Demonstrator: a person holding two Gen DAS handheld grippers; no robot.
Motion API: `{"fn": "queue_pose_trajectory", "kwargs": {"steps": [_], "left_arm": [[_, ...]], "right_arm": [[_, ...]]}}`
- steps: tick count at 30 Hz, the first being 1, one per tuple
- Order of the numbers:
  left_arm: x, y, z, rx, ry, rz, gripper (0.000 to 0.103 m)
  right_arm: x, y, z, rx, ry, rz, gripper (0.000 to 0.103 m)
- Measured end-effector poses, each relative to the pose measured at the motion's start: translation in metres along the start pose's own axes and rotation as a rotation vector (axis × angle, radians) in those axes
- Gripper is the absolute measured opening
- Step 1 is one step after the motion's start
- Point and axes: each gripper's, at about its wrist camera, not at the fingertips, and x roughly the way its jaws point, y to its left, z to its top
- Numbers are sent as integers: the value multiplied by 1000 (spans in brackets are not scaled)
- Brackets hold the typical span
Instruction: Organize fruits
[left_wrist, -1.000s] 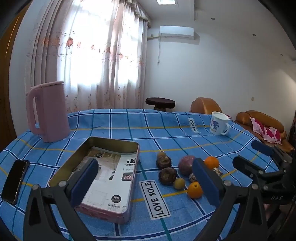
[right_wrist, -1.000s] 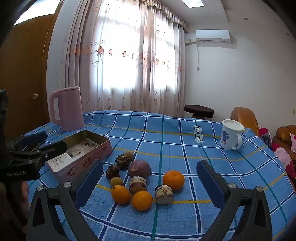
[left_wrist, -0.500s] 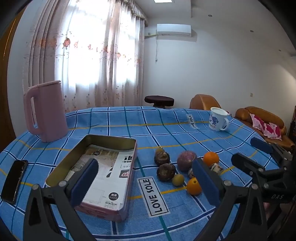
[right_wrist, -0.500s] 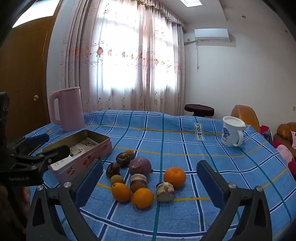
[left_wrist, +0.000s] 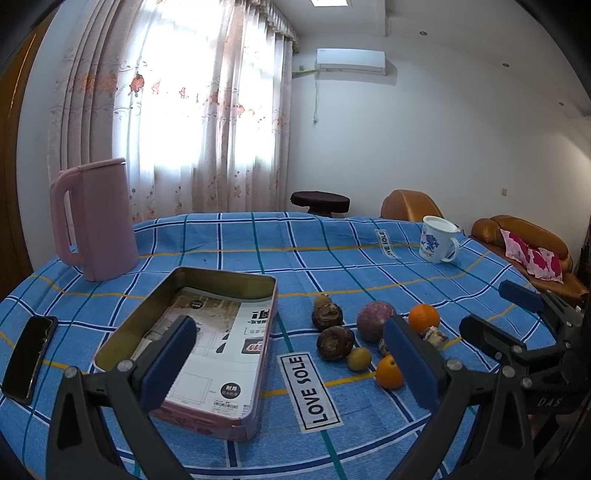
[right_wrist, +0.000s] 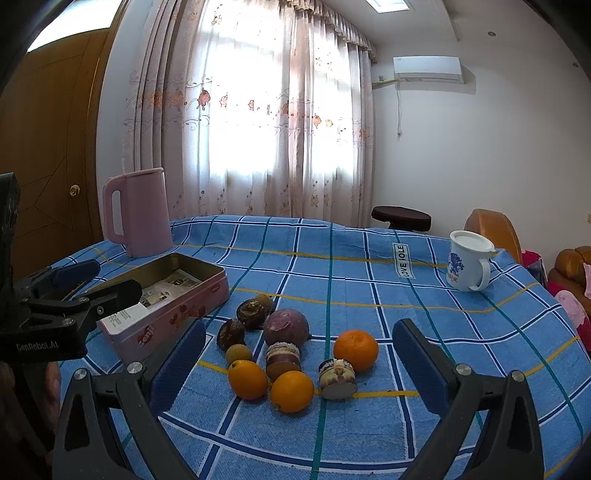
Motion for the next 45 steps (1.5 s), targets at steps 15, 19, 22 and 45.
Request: {"fn": "queue_pose_trajectory", "kwargs": {"steps": [15,19,22,45], "left_arm": [[0,2,0,-2,2,1,103],[0,2,-1,-2,3,0,103],[1,2,0,-3,4,1,103],[12,-1,-10,8,27,-1,103]], "right_arm": [[1,1,-2,-4,8,5,102],[2,1,-1,-5,9,5,102],[2,1,-2,-4,8,7,102],[11,-10,-15,-8,48,-28,102]]}}
